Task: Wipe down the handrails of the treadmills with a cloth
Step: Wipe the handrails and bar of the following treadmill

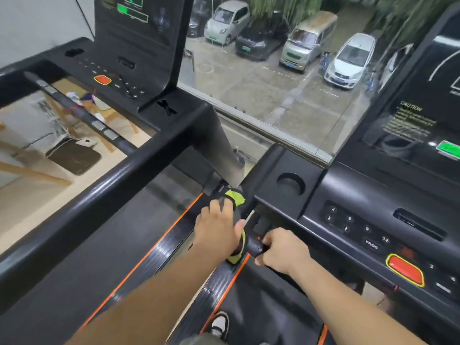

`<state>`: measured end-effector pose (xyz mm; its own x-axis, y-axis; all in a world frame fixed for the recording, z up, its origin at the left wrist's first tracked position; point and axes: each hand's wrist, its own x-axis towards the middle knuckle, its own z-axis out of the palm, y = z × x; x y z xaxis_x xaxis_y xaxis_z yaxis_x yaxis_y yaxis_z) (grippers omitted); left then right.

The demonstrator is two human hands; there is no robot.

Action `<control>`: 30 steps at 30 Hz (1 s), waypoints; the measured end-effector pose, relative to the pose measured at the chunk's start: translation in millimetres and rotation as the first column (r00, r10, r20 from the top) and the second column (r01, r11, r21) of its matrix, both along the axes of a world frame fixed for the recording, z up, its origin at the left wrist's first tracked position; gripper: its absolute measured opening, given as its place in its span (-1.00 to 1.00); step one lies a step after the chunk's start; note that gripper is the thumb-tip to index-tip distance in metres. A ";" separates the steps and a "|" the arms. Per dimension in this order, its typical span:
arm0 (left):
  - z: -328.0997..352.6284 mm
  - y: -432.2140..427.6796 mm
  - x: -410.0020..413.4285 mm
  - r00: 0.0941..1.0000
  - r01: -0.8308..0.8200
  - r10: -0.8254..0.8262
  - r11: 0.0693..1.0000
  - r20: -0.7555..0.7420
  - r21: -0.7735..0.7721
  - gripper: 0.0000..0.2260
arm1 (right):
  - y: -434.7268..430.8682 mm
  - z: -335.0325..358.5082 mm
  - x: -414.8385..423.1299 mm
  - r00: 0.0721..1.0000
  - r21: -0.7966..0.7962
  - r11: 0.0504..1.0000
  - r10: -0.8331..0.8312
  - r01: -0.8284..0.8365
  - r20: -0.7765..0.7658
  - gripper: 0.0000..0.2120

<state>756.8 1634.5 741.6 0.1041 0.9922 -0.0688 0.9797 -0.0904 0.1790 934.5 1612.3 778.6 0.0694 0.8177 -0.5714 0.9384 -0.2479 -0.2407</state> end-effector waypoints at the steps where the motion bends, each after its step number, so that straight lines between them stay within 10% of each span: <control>1: 2.1 15.1 6.8 1.000 0.016 -0.016 1.000 0.015 -0.007 -0.41 | -0.4 -0.6 -1.2 1.000 0.002 1.000 -0.007 0.007 0.009 -0.73; 13: 12.7 17.0 -3.1 0.984 0.178 -0.178 0.984 -0.010 -0.020 -0.11 | -7.6 5.4 -11.8 0.997 0.040 0.997 -0.063 0.061 0.049 -0.84; 18: 13.0 -0.6 -40.5 0.962 0.262 -0.271 0.953 -0.041 -0.154 -0.22 | 2.8 5.4 -10.7 0.995 -0.014 0.997 -0.073 0.074 0.067 -0.58; 30: 9.7 70.8 18.1 0.984 0.049 -0.014 0.980 0.180 -0.194 -0.20 | 1.2 5.5 -13.1 0.990 0.007 1.000 -0.021 0.020 0.142 -0.61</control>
<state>774.9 1705.3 751.2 0.1633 0.9570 -0.2398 0.9280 -0.0665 0.3667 921.4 1613.5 784.2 0.1665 0.8183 -0.5502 0.9578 -0.2668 -0.1069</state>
